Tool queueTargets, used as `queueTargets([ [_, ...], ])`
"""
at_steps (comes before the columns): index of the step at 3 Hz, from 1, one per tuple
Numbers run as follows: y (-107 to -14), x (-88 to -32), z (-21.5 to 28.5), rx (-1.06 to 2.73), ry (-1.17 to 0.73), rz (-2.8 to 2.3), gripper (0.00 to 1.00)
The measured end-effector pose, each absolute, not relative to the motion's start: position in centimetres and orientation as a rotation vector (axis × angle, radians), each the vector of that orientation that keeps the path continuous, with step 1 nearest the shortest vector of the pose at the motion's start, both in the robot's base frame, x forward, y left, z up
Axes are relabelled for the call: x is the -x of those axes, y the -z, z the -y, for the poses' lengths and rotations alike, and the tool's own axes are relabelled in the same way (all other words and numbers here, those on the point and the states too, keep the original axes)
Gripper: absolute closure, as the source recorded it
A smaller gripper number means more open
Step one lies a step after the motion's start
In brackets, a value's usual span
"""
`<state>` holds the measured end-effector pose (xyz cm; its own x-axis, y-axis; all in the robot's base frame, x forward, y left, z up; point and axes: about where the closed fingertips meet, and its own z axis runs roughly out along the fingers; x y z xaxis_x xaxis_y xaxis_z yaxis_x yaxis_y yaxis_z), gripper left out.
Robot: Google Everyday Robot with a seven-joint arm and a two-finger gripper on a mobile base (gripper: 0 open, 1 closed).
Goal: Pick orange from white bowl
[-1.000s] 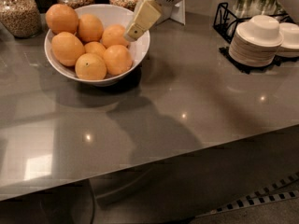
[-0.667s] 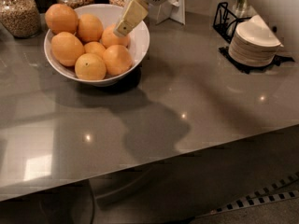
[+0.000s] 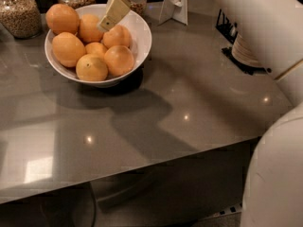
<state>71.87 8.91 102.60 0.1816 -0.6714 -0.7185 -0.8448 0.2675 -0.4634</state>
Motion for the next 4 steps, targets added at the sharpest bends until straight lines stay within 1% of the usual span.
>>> queueTargets([
  [2,-103.2,-72.3,-13.2,1.437,-0.328,-1.589,0.0],
  [4,-101.1,-73.3,-17.1,1.416,-0.454,-1.696,0.0],
])
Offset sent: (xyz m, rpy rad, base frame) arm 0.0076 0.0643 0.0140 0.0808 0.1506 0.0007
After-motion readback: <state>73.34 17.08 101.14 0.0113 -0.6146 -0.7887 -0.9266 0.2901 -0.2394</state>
